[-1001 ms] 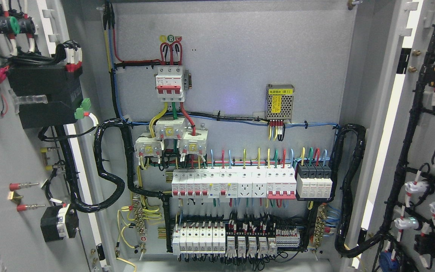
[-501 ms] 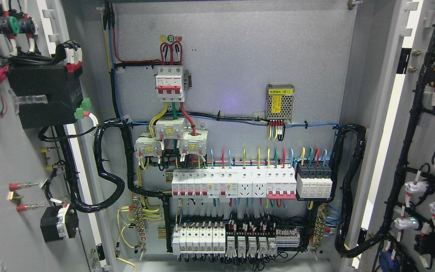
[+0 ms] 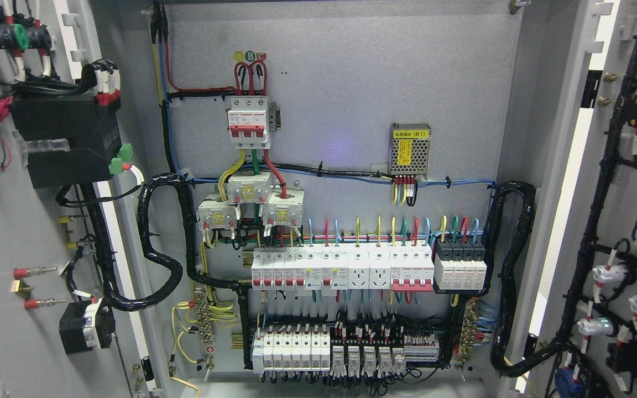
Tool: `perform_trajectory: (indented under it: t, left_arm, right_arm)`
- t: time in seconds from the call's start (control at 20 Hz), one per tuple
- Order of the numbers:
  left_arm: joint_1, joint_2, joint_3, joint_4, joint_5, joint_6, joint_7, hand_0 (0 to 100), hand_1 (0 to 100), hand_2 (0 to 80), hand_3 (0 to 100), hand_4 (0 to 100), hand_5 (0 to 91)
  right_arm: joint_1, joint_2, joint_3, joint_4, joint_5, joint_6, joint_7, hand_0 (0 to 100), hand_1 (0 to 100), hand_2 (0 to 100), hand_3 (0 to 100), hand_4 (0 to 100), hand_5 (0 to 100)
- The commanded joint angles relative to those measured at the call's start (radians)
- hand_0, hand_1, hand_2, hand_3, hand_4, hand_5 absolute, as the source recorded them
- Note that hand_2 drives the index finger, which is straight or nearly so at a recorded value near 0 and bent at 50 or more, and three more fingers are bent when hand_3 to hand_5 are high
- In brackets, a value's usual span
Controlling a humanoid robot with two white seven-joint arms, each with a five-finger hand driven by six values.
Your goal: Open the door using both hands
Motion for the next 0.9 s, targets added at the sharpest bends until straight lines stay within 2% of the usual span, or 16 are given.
perform_trajectory:
  t: [0.0, 0.15, 0.4, 0.6, 0.85]
  left_arm:
    - [-0.04, -0.013, -0.003, -0.038, 0.001, -0.208, 0.008, 0, 0, 0.0, 0, 3, 0.0]
    - [-0.049, -0.013, -0.003, -0.048, 0.001, -0.301, 0.012, 0, 0, 0.0, 0, 3, 0.0]
    - [-0.072, -0.013, -0.003, -0.062, 0.018, -0.39, 0.015, 0, 0, 0.0, 0, 3, 0.0]
    - [-0.088, -0.01, -0.003, -0.087, 0.045, -0.485, 0.02, 0, 0, 0.0, 0, 3, 0.0]
    - [-0.089, -0.004, -0.003, -0.107, 0.064, -0.556, 0.023, 0, 0, 0.0, 0, 3, 0.0]
  right_arm:
    - [-0.024, -0.009, -0.013, -0.011, -0.045, 0.018, 0.001, 22, 0, 0, 0, 0, 0]
    - [-0.029, -0.025, -0.013, -0.005, -0.085, 0.026, 0.001, 22, 0, 0, 0, 0, 0]
    - [-0.024, -0.042, -0.013, -0.002, -0.128, 0.037, 0.003, 22, 0, 0, 0, 0, 0]
    - [-0.021, -0.046, -0.013, 0.002, -0.132, 0.037, 0.003, 23, 0, 0, 0, 0, 0]
    - [-0.016, -0.046, -0.013, 0.002, -0.171, 0.055, 0.003, 23, 0, 0, 0, 0, 0]
